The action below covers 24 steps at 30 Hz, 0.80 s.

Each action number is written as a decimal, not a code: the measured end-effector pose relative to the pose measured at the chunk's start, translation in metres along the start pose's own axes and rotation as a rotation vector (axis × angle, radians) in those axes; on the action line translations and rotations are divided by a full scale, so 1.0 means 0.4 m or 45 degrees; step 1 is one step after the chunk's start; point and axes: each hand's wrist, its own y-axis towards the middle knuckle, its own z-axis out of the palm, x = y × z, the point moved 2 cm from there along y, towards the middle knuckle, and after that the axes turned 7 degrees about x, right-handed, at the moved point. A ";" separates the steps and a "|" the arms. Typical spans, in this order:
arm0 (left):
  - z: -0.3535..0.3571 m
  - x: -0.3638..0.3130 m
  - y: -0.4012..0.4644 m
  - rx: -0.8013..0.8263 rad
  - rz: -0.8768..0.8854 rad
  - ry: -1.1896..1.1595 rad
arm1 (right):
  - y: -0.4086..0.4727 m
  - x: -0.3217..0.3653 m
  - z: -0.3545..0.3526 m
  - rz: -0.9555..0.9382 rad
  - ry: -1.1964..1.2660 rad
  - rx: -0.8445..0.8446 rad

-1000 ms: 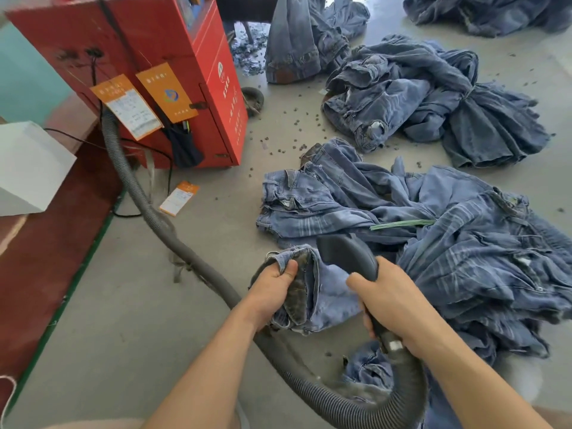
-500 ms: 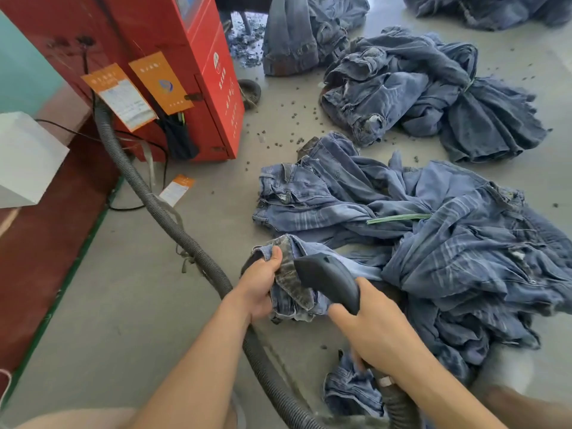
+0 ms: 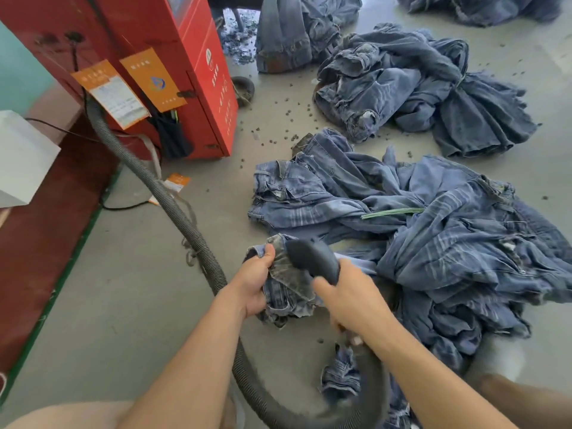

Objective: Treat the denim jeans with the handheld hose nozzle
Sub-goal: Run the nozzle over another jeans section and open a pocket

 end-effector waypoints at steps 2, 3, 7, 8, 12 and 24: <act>0.000 0.002 -0.004 -0.010 -0.016 -0.072 | 0.028 0.006 -0.047 -0.029 0.173 -0.154; -0.003 -0.005 -0.006 -0.031 0.005 -0.143 | 0.027 -0.001 -0.073 -0.044 0.298 -0.209; -0.058 -0.091 -0.014 -0.065 0.237 -0.622 | -0.029 -0.066 -0.143 -0.011 0.705 -0.194; -0.064 -0.110 -0.014 -0.031 0.260 -0.669 | -0.043 -0.083 -0.152 0.021 0.768 -0.153; -0.034 -0.143 -0.009 0.107 0.364 -0.649 | -0.080 -0.130 -0.142 0.144 0.896 -0.013; -0.029 -0.084 0.080 0.062 0.245 -0.034 | -0.070 -0.191 -0.129 0.281 1.066 0.027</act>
